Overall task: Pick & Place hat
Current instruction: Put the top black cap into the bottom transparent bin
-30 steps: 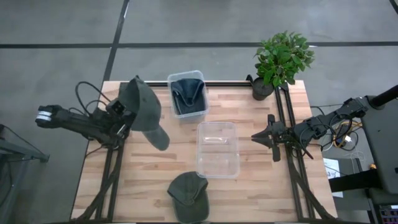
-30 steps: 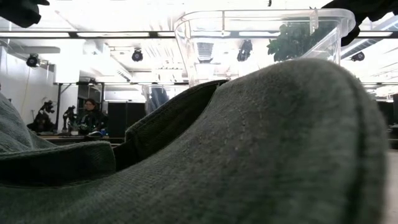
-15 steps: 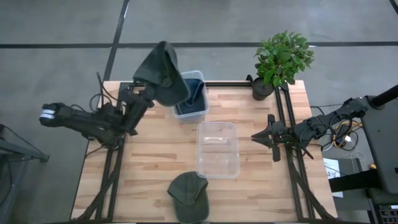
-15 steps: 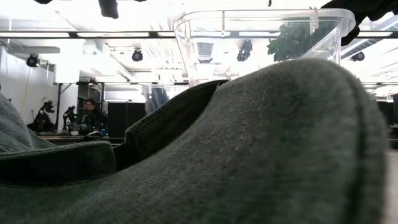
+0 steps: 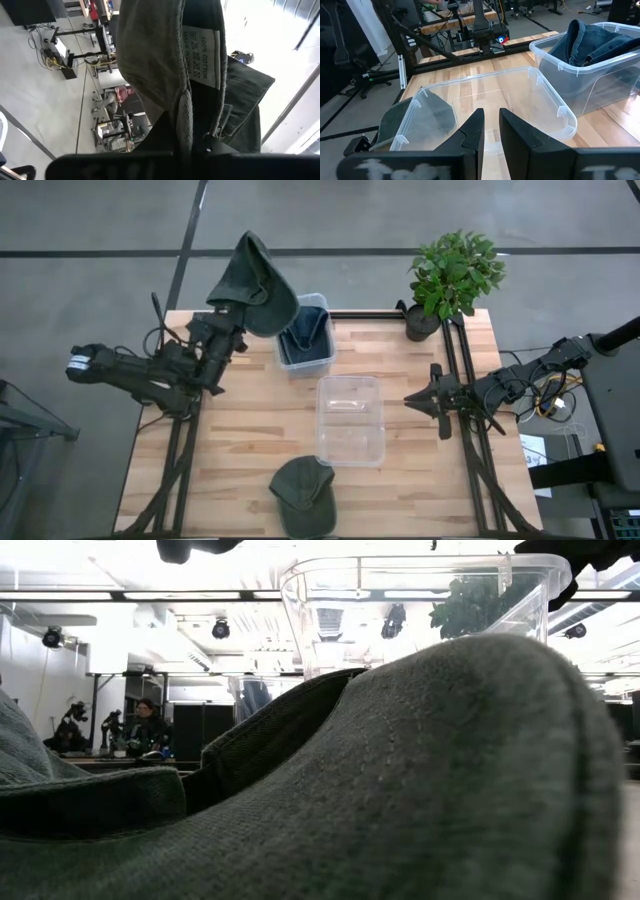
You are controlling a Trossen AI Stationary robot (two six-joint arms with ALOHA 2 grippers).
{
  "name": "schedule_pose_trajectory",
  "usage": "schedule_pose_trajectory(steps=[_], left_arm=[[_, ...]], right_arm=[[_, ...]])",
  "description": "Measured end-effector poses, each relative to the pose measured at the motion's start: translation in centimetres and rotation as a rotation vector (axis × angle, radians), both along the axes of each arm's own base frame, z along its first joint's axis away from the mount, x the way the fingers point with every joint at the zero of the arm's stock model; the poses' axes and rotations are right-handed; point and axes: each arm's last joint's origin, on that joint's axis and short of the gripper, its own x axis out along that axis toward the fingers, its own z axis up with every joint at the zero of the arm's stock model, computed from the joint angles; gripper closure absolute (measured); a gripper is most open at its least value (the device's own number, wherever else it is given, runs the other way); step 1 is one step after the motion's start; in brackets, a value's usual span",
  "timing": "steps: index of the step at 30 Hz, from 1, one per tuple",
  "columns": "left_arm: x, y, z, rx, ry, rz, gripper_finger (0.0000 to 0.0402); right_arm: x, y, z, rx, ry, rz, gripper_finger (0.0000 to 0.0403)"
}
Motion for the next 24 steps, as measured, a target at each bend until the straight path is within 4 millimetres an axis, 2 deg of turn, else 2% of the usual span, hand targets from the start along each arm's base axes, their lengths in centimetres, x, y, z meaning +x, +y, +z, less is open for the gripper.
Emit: schedule_pose_trajectory(steps=[5, 9, 12, 16, 24], left_arm=[[0.3, -0.1, -0.1, 0.030, 0.033, -0.018, 0.0399], [1.7, -0.6, -0.5, 0.237, 0.327, -0.112, 0.0399], [3.1, -1.0, -1.2, 0.291, 0.487, -0.245, 0.0399], [4.6, -1.4, -2.1, 0.211, 0.618, -0.370, 0.0400], [8.5, -2.1, -2.4, 0.093, 0.635, -0.426, 0.0400]], right_arm=[[0.0, 0.0, 0.0, 0.000, 0.000, 0.000, 0.0350], [0.0, 0.0, 0.0, 0.000, 0.000, 0.000, 0.0350], [0.0, 0.0, 0.0, 0.000, 0.000, 0.000, 0.0350], [0.0, 0.0, 0.1, 0.005, -0.010, 0.000, 0.0350], [0.3, 0.1, 1.9, 0.084, -0.187, 0.001, 0.0350]])
